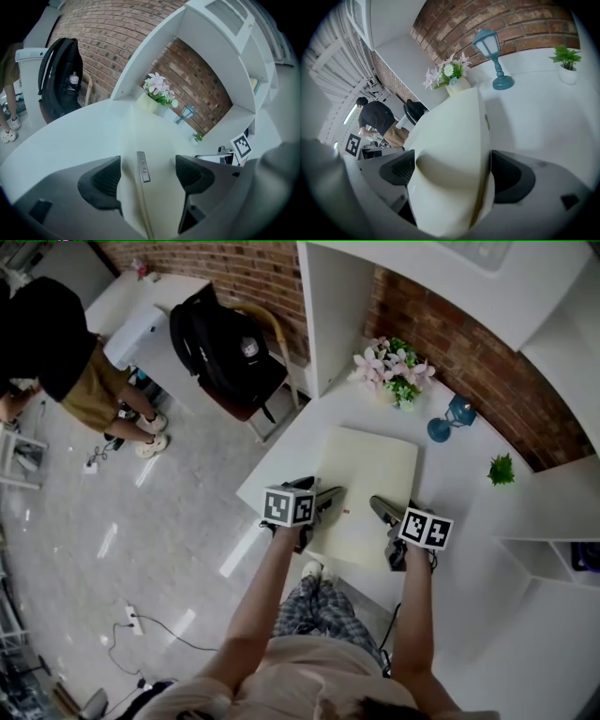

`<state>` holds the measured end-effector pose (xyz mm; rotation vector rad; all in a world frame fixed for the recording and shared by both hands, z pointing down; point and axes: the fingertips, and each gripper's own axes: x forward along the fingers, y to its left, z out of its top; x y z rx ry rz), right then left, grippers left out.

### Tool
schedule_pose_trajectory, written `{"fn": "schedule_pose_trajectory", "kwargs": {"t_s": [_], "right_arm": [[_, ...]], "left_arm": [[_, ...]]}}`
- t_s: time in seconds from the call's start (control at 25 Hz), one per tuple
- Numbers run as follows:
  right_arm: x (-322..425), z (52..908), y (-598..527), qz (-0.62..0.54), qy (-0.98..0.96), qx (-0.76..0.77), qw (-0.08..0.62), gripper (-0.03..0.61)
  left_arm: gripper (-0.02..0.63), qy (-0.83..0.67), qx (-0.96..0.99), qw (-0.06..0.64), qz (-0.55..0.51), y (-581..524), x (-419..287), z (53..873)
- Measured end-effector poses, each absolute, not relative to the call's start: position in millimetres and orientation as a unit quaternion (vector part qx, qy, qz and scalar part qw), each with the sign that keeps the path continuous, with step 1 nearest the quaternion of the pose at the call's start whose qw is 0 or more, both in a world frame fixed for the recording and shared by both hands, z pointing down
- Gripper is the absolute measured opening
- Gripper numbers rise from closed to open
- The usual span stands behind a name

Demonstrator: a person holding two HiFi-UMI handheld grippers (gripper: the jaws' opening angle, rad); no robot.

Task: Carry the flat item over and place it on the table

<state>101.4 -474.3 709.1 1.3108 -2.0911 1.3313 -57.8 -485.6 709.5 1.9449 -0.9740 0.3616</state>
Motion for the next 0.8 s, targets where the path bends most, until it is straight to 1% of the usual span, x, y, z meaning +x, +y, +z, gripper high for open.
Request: {"fn": "schedule_pose_trajectory", "kwargs": {"t_s": [0.2,0.36,0.48,0.6,0.68,0.76,0.8], "right_arm": [[109,691,-473,0.449,-0.747,0.468,0.145,0.5],[117,666,-470,0.422,-0.762,0.477,0.117,0.499],[121,641,-466,0.402,-0.773,0.484,0.084,0.489],[124,608,-463,0.379,-0.785,0.489,0.026,0.435],[128,583,-459,0.348,-0.796,0.495,-0.005,0.378],[132,557,-454,0.302,-0.808,0.505,-0.019,0.316],[133,545,-451,0.278,-0.813,0.512,-0.023,0.268]], "left_arm": [[0.351,-0.409,0.793,0.43,0.135,-484,-65,694],[0.35,-0.426,0.804,0.394,0.125,-483,-77,672],[0.35,-0.443,0.812,0.366,0.104,-481,-87,647],[0.347,-0.451,0.825,0.329,0.083,-479,-92,620],[0.335,-0.448,0.838,0.305,0.067,-475,-90,599],[0.278,-0.45,0.851,0.267,0.053,-470,-89,574],[0.256,-0.452,0.856,0.246,0.047,-467,-90,562]]}}
